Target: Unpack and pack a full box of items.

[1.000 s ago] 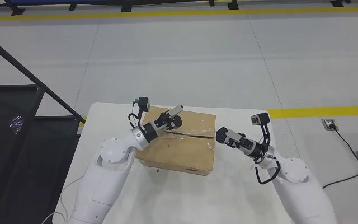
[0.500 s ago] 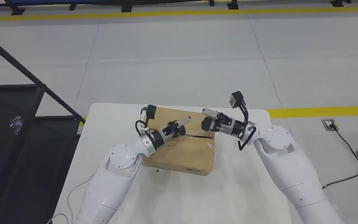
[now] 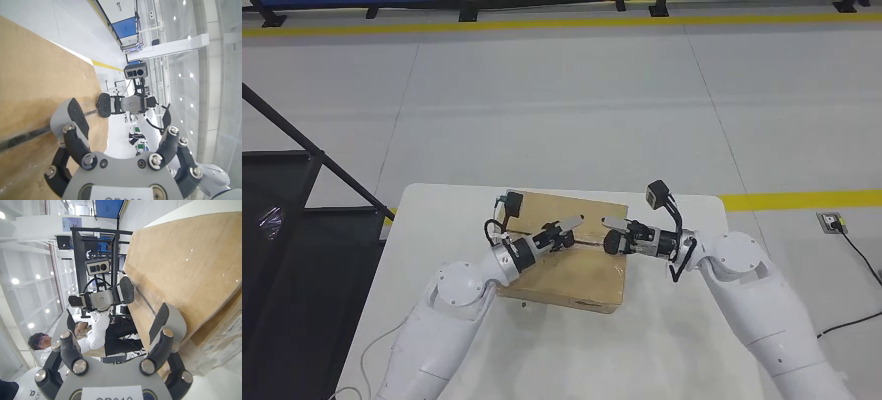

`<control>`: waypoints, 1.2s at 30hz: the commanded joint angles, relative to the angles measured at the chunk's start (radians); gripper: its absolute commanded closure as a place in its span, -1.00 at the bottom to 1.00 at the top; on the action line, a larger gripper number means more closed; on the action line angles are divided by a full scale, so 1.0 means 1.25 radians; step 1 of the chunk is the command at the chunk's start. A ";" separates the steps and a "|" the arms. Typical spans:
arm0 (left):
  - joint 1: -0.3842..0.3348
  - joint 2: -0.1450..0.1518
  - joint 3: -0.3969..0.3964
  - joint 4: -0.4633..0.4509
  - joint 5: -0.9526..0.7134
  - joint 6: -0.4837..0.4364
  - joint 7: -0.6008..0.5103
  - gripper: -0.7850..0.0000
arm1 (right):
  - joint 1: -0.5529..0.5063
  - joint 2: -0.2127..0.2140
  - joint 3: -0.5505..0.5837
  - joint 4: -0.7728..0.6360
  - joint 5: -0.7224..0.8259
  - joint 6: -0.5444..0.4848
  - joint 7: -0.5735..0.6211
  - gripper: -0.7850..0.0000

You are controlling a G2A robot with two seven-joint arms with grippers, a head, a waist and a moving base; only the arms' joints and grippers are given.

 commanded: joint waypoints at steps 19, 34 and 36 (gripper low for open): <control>0.111 0.038 -0.176 -0.014 -0.077 -0.029 0.011 -1.00 | 0.041 -0.038 -0.090 0.022 -0.020 0.030 -0.088 -1.00; 0.161 0.054 -0.239 -0.041 -0.120 -0.056 0.006 -1.00 | 0.141 -0.126 -0.241 0.113 -0.006 0.019 -0.165 -1.00; 0.170 0.056 -0.246 -0.049 -0.125 -0.059 0.006 -1.00 | 0.153 -0.139 -0.258 0.127 -0.002 0.016 -0.173 -1.00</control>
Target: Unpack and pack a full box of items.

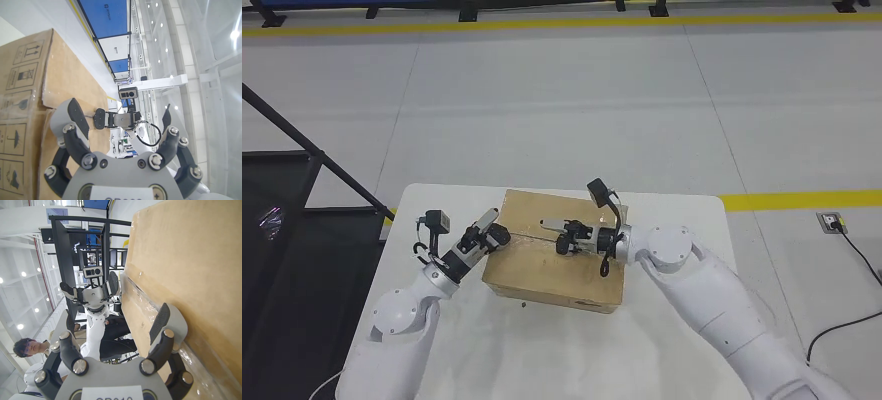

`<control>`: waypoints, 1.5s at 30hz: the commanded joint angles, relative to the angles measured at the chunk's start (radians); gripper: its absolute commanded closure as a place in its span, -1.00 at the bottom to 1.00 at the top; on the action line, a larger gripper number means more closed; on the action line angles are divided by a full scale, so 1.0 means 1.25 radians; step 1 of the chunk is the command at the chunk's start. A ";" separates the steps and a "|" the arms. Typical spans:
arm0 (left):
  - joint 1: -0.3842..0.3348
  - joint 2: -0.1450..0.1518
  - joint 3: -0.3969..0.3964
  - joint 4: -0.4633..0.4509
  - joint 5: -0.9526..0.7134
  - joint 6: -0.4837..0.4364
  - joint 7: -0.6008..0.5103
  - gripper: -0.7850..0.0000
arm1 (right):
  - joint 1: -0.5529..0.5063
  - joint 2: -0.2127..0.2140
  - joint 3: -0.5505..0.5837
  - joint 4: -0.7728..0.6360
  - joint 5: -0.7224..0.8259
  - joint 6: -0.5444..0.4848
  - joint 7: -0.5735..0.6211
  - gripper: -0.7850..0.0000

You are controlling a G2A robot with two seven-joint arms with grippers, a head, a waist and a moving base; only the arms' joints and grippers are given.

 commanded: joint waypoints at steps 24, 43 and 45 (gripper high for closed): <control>0.033 0.013 -0.016 -0.007 -0.052 -0.022 -0.012 -1.00 | 0.087 -0.101 -0.070 0.170 -0.005 -0.023 -0.002 -1.00; -0.024 0.011 0.045 0.029 -0.044 -0.015 -0.023 -1.00 | -0.146 0.043 0.194 -0.169 -0.186 0.107 0.006 -1.00; -0.026 0.011 0.049 0.031 -0.044 -0.015 -0.024 -1.00 | -0.180 0.056 0.228 -0.215 -0.199 0.120 0.010 -1.00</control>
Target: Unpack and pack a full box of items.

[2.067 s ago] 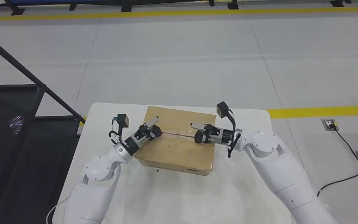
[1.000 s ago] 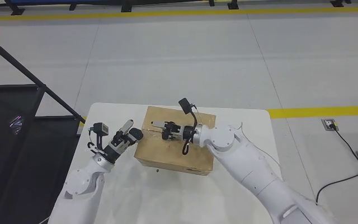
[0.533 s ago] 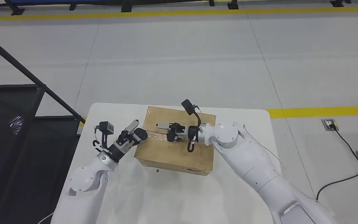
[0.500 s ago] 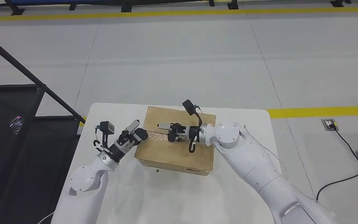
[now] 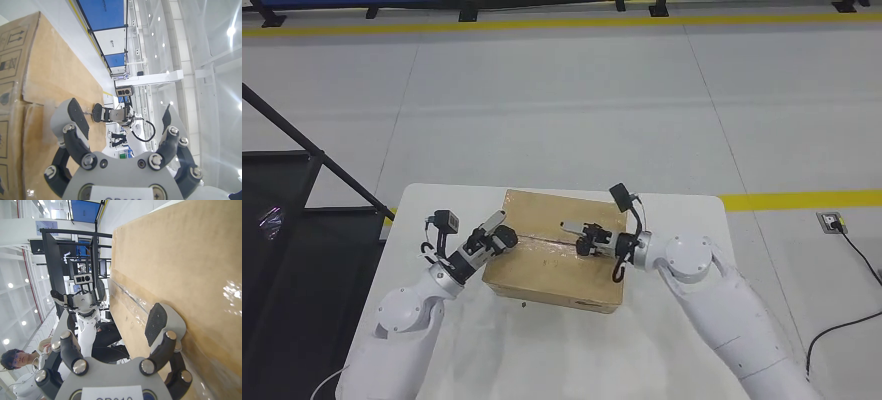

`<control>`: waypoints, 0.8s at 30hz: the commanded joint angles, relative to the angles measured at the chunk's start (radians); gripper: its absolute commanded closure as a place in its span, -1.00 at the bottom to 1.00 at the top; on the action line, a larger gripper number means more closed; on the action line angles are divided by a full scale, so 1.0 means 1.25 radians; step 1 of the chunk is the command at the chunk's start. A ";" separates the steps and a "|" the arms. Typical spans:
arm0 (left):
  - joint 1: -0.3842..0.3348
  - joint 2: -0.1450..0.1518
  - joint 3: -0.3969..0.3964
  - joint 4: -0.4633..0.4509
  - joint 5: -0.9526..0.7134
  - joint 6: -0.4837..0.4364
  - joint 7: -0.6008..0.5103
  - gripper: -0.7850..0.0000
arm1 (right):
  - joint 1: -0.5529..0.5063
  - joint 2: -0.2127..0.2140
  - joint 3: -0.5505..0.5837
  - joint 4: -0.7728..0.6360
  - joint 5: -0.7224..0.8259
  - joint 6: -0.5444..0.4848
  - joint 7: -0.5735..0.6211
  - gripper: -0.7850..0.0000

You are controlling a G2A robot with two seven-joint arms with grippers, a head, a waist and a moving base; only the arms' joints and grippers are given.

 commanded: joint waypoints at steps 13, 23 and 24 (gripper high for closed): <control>-0.012 0.002 0.015 0.014 -0.003 0.000 -0.001 -1.00 | -0.152 0.050 0.165 -0.159 -0.029 0.071 -0.013 -1.00; -0.004 0.008 -0.008 0.019 -0.018 -0.014 0.007 -1.00 | -0.182 0.065 0.232 -0.157 0.023 0.059 0.006 -1.00; -0.001 0.009 -0.014 0.017 -0.021 -0.019 0.011 -1.00 | -0.189 0.066 0.239 -0.165 0.034 0.049 0.007 -1.00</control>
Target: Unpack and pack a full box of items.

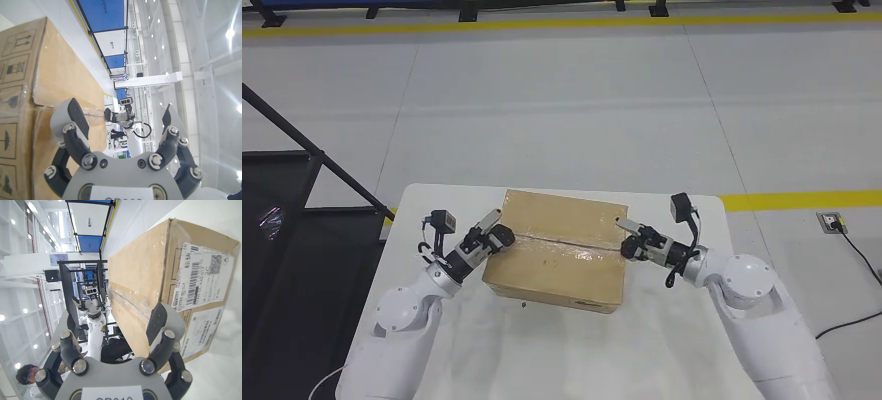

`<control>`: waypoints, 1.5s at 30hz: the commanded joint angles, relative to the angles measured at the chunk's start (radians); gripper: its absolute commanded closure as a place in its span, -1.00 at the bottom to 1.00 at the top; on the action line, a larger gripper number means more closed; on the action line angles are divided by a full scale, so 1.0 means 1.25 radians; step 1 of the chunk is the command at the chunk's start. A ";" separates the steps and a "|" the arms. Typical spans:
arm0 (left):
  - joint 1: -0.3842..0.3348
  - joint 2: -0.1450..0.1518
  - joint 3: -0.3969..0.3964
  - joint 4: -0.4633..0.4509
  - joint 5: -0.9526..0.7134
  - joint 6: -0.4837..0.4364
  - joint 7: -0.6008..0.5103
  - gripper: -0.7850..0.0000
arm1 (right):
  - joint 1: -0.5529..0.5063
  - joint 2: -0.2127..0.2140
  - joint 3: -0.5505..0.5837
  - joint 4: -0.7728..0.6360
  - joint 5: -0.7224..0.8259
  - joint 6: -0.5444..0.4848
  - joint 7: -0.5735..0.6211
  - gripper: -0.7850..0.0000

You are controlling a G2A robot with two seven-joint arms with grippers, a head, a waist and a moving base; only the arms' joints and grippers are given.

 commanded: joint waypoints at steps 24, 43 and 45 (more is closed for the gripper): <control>0.041 0.007 -0.023 0.052 -0.028 -0.016 0.052 -1.00 | 0.342 -0.165 -0.444 0.360 0.140 -0.114 -0.039 -1.00; 0.052 0.000 0.001 0.063 -0.091 -0.056 0.044 -1.00 | 0.396 -0.271 -0.531 0.497 0.161 -0.237 -0.124 -1.00; 0.064 0.002 -0.022 0.063 -0.116 -0.069 0.060 -1.00 | 0.401 -0.280 -0.535 0.507 0.159 -0.241 -0.128 -1.00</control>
